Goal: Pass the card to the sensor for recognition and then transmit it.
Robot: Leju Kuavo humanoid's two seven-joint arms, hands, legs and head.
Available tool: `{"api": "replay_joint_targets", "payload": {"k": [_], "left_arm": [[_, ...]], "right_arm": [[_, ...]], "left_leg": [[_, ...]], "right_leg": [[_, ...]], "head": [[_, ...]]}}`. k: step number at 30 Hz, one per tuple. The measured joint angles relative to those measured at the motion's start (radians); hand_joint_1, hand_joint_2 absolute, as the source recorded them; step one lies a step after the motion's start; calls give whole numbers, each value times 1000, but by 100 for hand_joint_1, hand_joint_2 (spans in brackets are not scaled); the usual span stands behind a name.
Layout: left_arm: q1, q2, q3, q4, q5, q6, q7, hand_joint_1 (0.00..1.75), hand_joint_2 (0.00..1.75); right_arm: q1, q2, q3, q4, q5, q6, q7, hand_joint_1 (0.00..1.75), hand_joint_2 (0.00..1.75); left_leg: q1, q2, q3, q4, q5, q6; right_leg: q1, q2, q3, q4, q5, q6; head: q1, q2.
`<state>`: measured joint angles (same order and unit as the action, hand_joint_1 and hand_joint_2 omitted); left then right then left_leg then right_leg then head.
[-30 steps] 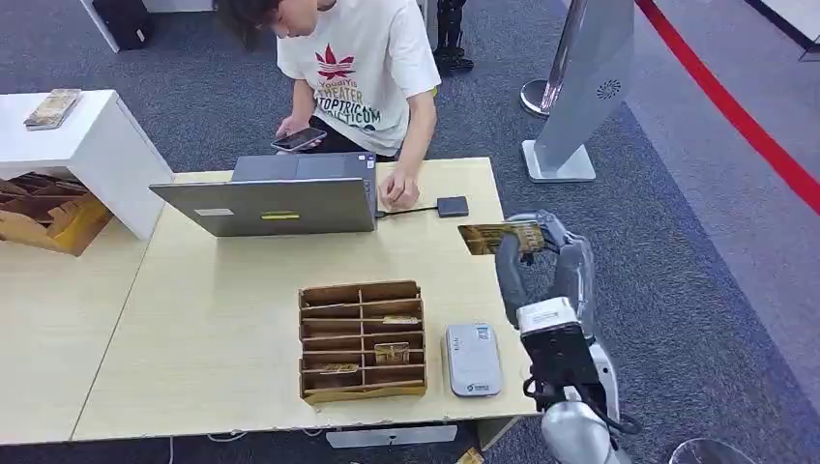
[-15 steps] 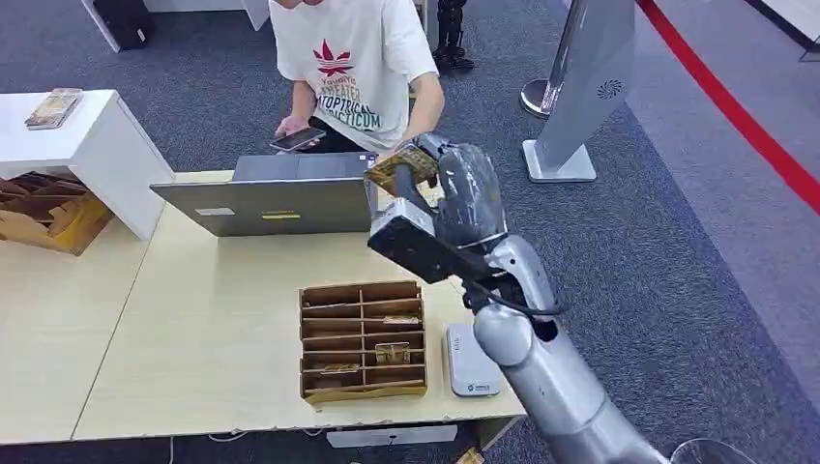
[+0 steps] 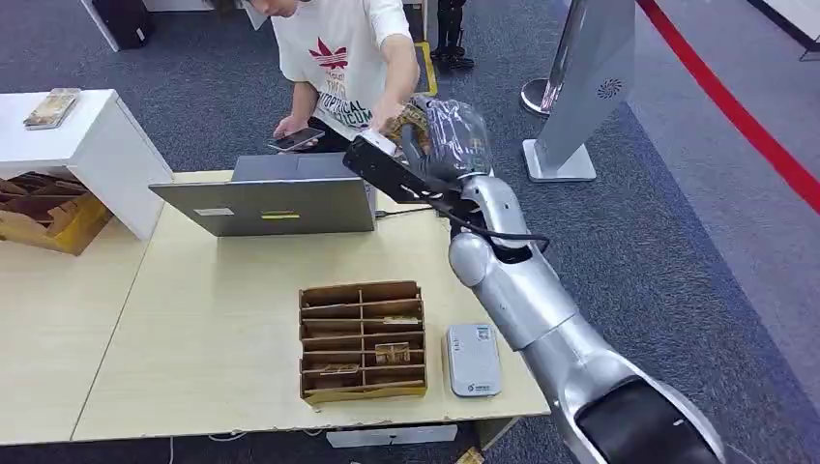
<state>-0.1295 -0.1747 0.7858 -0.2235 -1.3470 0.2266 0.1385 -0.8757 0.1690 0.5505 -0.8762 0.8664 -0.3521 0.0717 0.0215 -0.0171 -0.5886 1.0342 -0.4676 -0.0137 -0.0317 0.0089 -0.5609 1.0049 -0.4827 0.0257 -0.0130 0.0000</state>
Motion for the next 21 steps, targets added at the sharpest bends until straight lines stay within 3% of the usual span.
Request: {"api": "replay_joint_targets", "payload": {"k": [4, 5, 6, 10, 15, 21], "left_arm": [[-1, 0, -17, 0, 0, -8, 6, 0, 0], [-2, 0, -18, 0, 0, -10, 6, 0, 0], [-2, 0, -19, 0, 1, -12, 6, 0, 0], [-1, -2, -19, 0, 12, -21, 7, 0, 0], [2, -3, -20, 0, 35, -23, 9, 0, 0], [15, -4, -19, 0, 90, -8, -11, 0, 0]], "right_arm": [[-28, 16, -2, 82, 14, 6, 13, 175, 175], [-31, 21, -2, 98, 15, 6, 18, 38, 175], [-33, 25, -2, 113, 17, 8, 20, 0, 175], [-35, 40, -3, 156, 9, 39, 14, 0, 175], [-21, 58, -13, 172, -53, 73, -49, 0, 175], [82, 87, -24, 71, -205, 139, -143, 0, 175]], "left_leg": [[0, 0, 0, 0, 0, 0], [0, 0, 0, 0, 0, 0], [0, 0, 0, 0, 0, 0], [0, 0, 0, 0, 0, 0], [0, 0, 0, 0, 0, 0], [0, 0, 0, 0, 0, 0]], "right_leg": [[0, 0, 0, 0, 0, 0], [0, 0, 0, 0, 0, 0], [0, 0, 0, 0, 0, 0], [0, 0, 0, 0, 0, 0], [0, 0, -1, 0, 0, 0], [0, 0, -1, 0, 0, 0]], "head": [[0, 0], [0, 0], [0, 0], [0, 0], [0, 0], [0, 0]]}}
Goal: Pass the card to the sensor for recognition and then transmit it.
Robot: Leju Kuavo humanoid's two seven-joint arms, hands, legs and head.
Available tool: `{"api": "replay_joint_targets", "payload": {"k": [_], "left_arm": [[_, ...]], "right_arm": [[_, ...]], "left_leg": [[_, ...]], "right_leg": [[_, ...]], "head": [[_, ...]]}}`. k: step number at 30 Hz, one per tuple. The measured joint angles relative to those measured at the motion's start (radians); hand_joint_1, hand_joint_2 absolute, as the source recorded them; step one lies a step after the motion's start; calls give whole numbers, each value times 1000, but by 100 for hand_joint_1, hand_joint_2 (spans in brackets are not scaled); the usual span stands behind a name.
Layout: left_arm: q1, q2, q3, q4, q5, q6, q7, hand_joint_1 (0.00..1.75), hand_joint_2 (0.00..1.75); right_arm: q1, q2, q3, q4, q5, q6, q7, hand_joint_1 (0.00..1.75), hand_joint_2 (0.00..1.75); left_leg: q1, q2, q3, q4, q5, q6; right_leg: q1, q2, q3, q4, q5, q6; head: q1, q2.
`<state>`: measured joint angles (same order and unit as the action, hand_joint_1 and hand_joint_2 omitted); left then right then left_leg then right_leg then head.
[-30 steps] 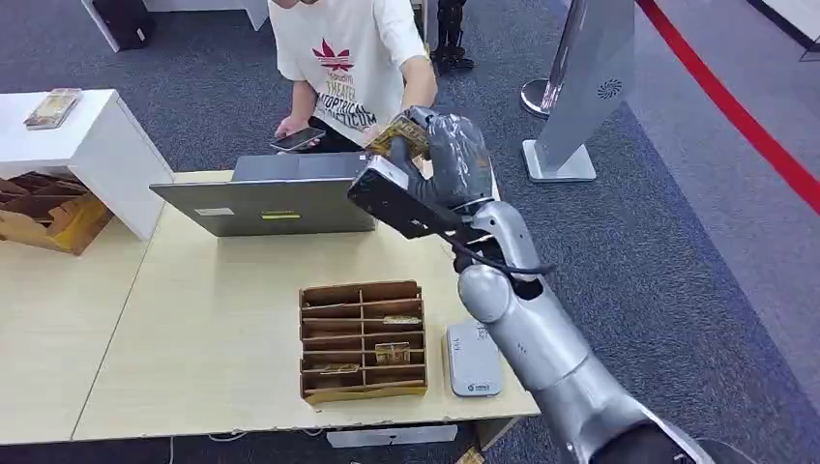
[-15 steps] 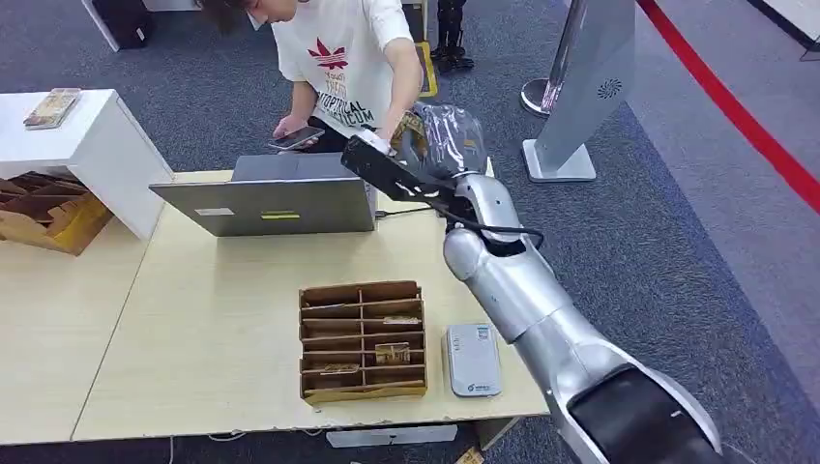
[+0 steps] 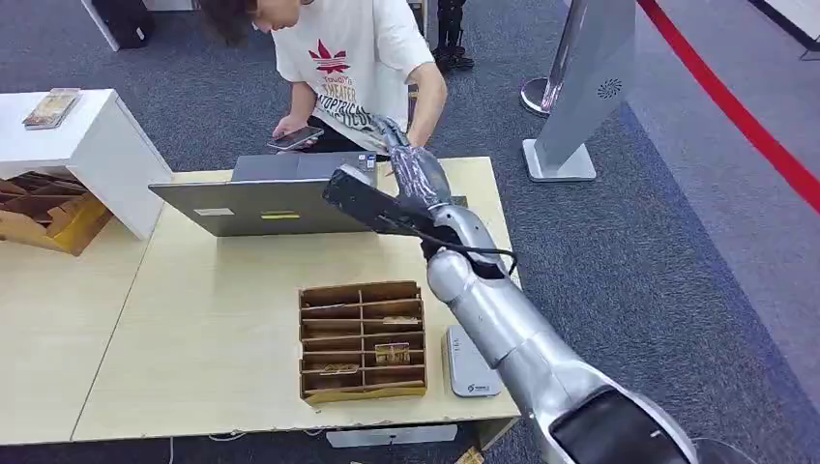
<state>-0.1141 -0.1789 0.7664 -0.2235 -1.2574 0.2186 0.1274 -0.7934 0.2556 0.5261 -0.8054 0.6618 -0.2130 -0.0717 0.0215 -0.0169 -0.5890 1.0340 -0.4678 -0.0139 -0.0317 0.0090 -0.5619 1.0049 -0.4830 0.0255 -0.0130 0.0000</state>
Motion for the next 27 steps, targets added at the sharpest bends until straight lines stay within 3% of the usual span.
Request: {"api": "replay_joint_targets", "payload": {"k": [4, 10, 15, 20, 21, 22, 23, 25, 27], "left_arm": [[17, 0, 2, 0, 37, 26, -21, 0, 0], [48, 1, 24, 0, 94, 51, -58, 0, 0], [63, 2, 53, 0, 120, 58, -59, 0, 0], [72, 5, 76, 0, 135, 59, -59, 0, 0], [74, 5, 79, 0, 136, 60, -58, 0, 0], [76, 5, 81, 0, 137, 61, -58, 0, 0], [77, 6, 84, 0, 137, 63, -58, 0, 0], [77, 6, 85, 0, 137, 69, -56, 0, 0], [77, 6, 87, 0, 137, 75, -56, 0, 0]], "right_arm": [[124, 5, 2, -165, -213, 79, -27, 0, 175], [310, -23, 44, -404, -426, 123, -76, 0, 175], [441, -91, 85, -556, -474, 128, -89, 0, 175], [540, -169, 108, -646, -404, 112, -86, 2, 175], [554, -180, 110, -657, -390, 110, -85, 73, 175], [568, -192, 111, -668, -374, 106, -84, 108, 175], [582, -201, 112, -677, -358, 101, -82, 108, 175], [603, -217, 112, -689, -334, 94, -78, 171, 175], [621, -228, 112, -698, -320, 88, -75, 173, 175]], "left_leg": [[0, 0, -1, 0, 0, 0], [0, 0, -1, 0, -1, 0], [0, 0, -2, 0, -1, 0], [0, 0, -2, 0, -1, 0], [0, 0, -2, 0, -1, 0], [0, 0, -2, 0, -1, 0], [0, 0, -2, 0, -1, 0], [0, 0, -2, 0, -1, 0], [0, 0, -2, 0, -1, 0]], "right_leg": [[0, 0, -1, 0, -1, 0], [0, 0, -2, -1, -1, 0], [0, 0, -2, -1, -1, 1], [0, 0, -2, -1, -1, 1], [0, 0, -2, -1, -1, 1], [0, 0, -2, -1, -1, 1], [0, 0, -2, -1, -1, 1], [0, 0, -2, -1, -1, 1], [0, 0, -2, -1, -1, 1]], "head": [[0, 0], [0, 0], [0, 0], [0, 0], [0, 0], [0, 0], [0, 0], [0, 0], [0, 0]]}}
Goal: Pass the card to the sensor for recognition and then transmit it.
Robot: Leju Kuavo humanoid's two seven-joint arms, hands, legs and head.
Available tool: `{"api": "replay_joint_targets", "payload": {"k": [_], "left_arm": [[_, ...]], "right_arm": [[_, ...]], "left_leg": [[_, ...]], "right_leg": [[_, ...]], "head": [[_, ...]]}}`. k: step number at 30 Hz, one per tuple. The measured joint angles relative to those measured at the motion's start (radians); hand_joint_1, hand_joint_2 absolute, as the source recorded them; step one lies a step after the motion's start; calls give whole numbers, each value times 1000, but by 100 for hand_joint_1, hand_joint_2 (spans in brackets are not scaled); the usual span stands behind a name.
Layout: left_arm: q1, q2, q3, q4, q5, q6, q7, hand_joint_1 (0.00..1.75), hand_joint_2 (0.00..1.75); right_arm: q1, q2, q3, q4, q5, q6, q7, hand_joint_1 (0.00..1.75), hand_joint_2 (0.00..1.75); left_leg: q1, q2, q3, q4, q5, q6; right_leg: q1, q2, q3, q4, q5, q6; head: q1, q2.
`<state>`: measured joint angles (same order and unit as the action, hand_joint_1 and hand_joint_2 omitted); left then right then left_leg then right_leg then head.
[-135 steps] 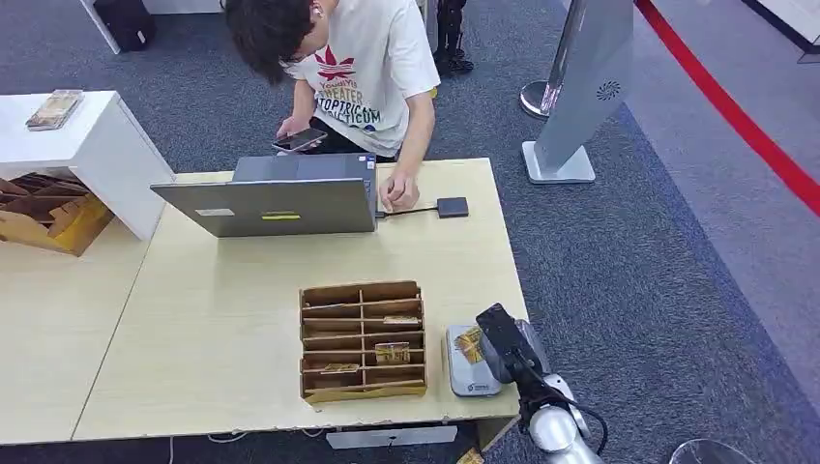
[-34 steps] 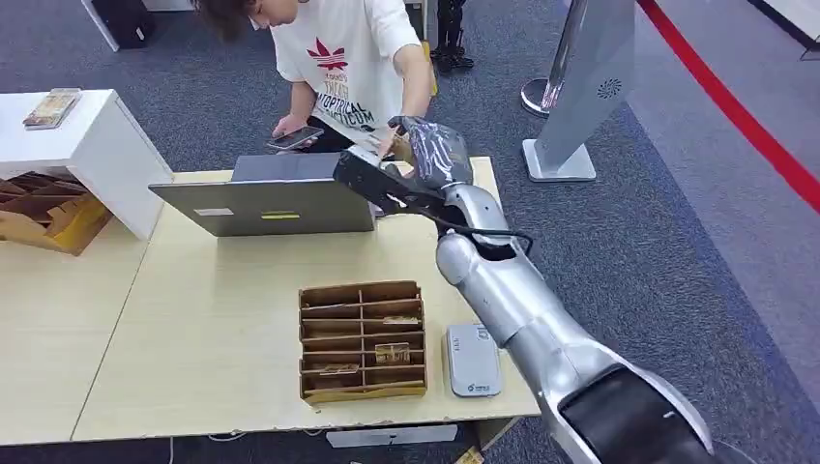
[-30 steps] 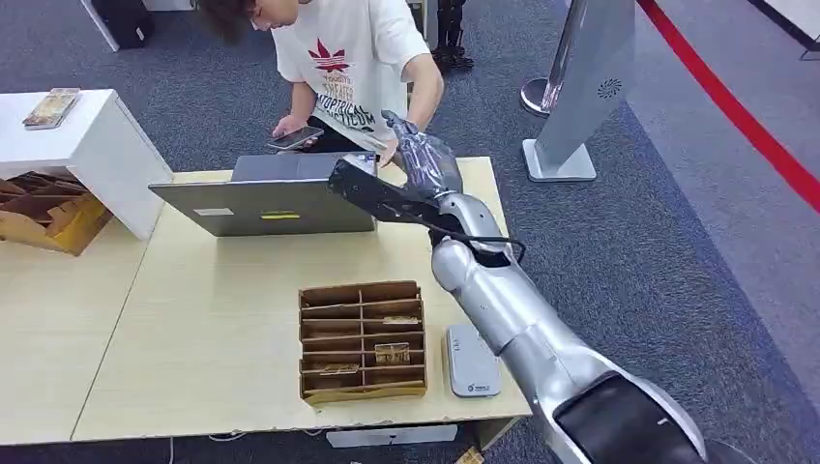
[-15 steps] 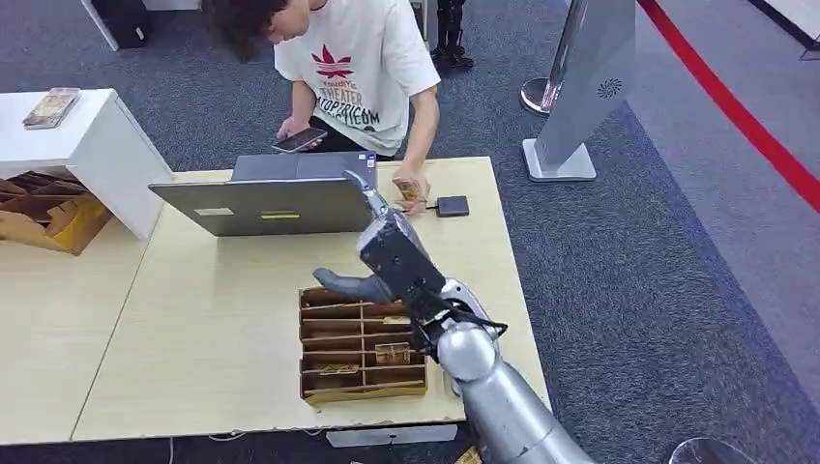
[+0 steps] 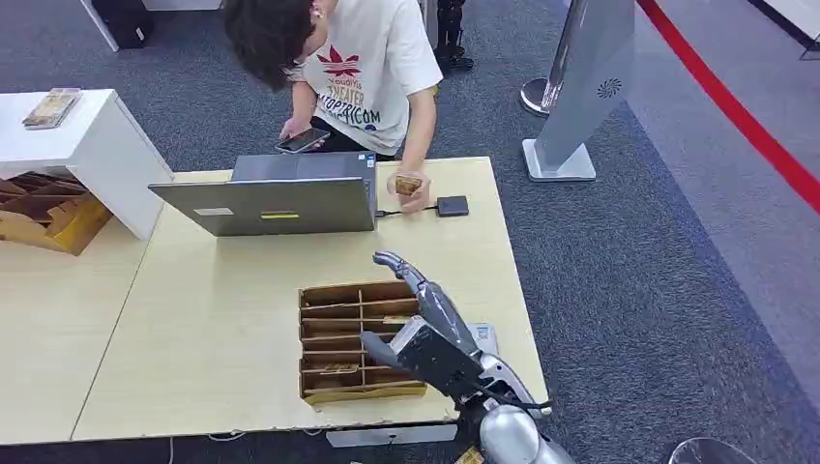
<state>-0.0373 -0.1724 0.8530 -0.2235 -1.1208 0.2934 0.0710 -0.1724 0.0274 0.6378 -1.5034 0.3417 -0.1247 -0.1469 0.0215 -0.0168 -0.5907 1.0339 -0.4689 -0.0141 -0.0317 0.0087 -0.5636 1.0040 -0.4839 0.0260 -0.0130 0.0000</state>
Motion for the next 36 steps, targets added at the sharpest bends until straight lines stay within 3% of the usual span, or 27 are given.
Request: {"api": "replay_joint_targets", "payload": {"k": [1, 3, 6, 7, 13, 17, 24, 26, 27, 29, 32, 36], "left_arm": [[0, 0, 1, 0, 0, 4, 0, 0, 0], [0, 0, 4, 0, -1, 11, 0, 0, 0], [0, 0, 11, 0, -3, 21, 0, 0, 0], [0, 0, 13, 0, -5, 24, 0, 0, 0], [0, 0, 15, 0, -11, 27, -1, 0, 0], [-1, 0, 15, 0, -14, 25, -1, 0, 0], [-1, 0, 15, 0, -20, 19, -1, 0, 0], [-1, 0, 15, 0, -20, 19, -1, 0, 0], [-1, 0, 15, 0, -20, 19, -1, 0, 0], [-1, 0, 15, 0, -20, 18, -1, 0, 0], [-2, 0, 15, 0, -20, 11, -1, 0, 0], [-2, 0, 15, 0, -22, 5, -1, 0, 0]], "right_arm": [[8, -5, 0, -4, 9, -4, 0, 166, 175], [18, -14, 0, -7, 32, -12, 1, 133, 175], [26, -22, 2, -10, 71, -31, 7, 58, 175], [27, -25, 3, -10, 98, -42, 8, 49, 175], [27, -33, 17, -7, 268, -104, 32, 59, 175], [23, -36, 38, 9, 367, -135, 50, 79, 175], [15, -41, 69, 48, 464, -169, 71, 79, 175], [15, -41, 73, 54, 464, -170, 71, 103, 175], [15, -42, 75, 57, 466, -171, 72, 129, 175], [14, -43, 79, 61, 481, -173, 77, 115, 175], [9, -45, 82, 70, 509, -179, 85, 115, 175], [0, -46, 89, 87, 558, -192, 103, 94, 175]], "left_leg": [[0, 0, 0, 0, 0, 0], [0, 0, 0, 0, 0, 0], [0, 0, 0, 0, 0, 0], [0, 0, 0, 0, 0, 0], [0, 0, 0, 0, 0, 0], [0, 0, 0, 0, 0, 0], [0, 0, 0, 0, 0, 0], [0, 0, 0, 0, 0, 0], [0, 0, 0, 0, 0, 0], [0, 0, 0, 0, 0, 0], [0, 0, 0, 0, 0, 0], [0, 0, 0, 0, 0, 0]], "right_leg": [[0, 0, 0, 0, 0, 0], [0, 0, 0, 0, 0, 0], [0, 0, 0, 0, 0, 0], [0, 0, 0, 0, 0, 0], [0, 0, 0, 0, 0, 0], [0, 0, 0, 0, 0, 0], [0, 0, 0, 0, 0, 0], [0, 0, 0, 0, 0, 0], [0, 0, 0, 0, 0, 0], [0, 0, 0, 0, 0, 0], [0, 0, 0, 0, 0, 0], [0, 0, 0, 0, 0, 0]], "head": [[0, 0], [0, 0], [0, 0], [0, 0], [0, 0], [0, 0], [0, 0], [0, 0], [0, 0], [0, 0], [0, 0], [0, 0]]}}
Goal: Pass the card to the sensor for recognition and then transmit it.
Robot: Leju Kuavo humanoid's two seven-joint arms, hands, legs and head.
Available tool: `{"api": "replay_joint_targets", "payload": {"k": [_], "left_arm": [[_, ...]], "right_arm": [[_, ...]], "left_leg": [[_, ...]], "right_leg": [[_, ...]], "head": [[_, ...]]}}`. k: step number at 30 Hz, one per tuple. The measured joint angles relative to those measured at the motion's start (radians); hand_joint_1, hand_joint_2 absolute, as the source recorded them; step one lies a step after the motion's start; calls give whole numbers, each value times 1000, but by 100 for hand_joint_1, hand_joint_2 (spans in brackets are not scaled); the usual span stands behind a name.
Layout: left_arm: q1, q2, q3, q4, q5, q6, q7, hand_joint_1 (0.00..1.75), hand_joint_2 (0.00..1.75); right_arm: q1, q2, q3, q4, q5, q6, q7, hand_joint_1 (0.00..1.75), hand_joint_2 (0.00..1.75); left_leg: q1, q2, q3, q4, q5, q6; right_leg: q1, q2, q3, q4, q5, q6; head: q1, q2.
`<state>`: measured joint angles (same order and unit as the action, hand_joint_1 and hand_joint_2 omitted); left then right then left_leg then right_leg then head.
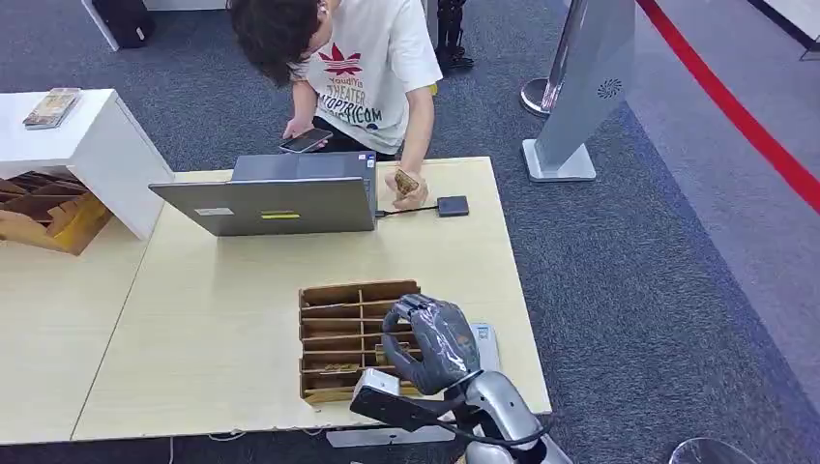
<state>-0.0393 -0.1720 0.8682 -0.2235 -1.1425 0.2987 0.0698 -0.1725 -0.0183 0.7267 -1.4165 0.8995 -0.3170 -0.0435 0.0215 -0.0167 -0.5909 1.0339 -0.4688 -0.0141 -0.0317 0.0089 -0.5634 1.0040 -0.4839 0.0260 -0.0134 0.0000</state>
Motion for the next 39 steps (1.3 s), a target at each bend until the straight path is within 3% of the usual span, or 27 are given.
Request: {"api": "replay_joint_targets", "payload": {"k": [4, 7, 11, 19, 20, 30, 39], "left_arm": [[0, 0, 0, 0, -6, -6, 1, 0, 0], [0, 1, 0, 0, -12, -6, 2, 0, 0], [-1, 2, 0, 0, -15, -6, 2, 0, 0], [-1, 3, 0, 0, -23, -6, 5, 0, 0], [-1, 3, 0, 0, -23, -6, 5, 0, 0], [-2, 3, 0, 0, -26, -14, 8, 0, 0], [-2, 3, 0, 0, -31, -18, 9, 0, 0]], "right_arm": [[-5, 0, 7, 12, 38, -9, 16, 99, 175], [-11, 0, 9, 23, 56, -9, 28, 84, 175], [-17, 0, 9, 36, 64, -9, 33, 82, 175], [-22, 0, 9, 54, 71, -8, 42, 86, 175], [-23, 0, 8, 56, 73, -8, 43, 93, 175], [-31, 0, 8, 78, 79, -5, 52, 72, 175], [-40, 0, 7, 97, 85, 4, 60, 75, 175]], "left_leg": [[0, 0, 0, 0, 0, 0], [0, 0, 0, 0, 0, 0], [0, 0, 0, 0, 0, 0], [0, 0, 0, 0, 0, 0], [0, 0, 0, 0, 0, 0], [0, 0, 0, 0, 0, 0], [0, 0, 0, 0, 0, 0]], "right_leg": [[0, 0, 0, 0, 0, 0], [0, 0, 0, 0, 0, 0], [0, 0, 0, 0, 0, 0], [0, 0, 0, 0, 0, 0], [0, 0, 0, 0, 0, 0], [0, 0, 0, 0, 0, 0], [0, 0, 0, 0, 0, 0]], "head": [[0, 0], [0, 0], [0, 0], [0, 0], [0, 0], [0, 0], [0, 0]]}}
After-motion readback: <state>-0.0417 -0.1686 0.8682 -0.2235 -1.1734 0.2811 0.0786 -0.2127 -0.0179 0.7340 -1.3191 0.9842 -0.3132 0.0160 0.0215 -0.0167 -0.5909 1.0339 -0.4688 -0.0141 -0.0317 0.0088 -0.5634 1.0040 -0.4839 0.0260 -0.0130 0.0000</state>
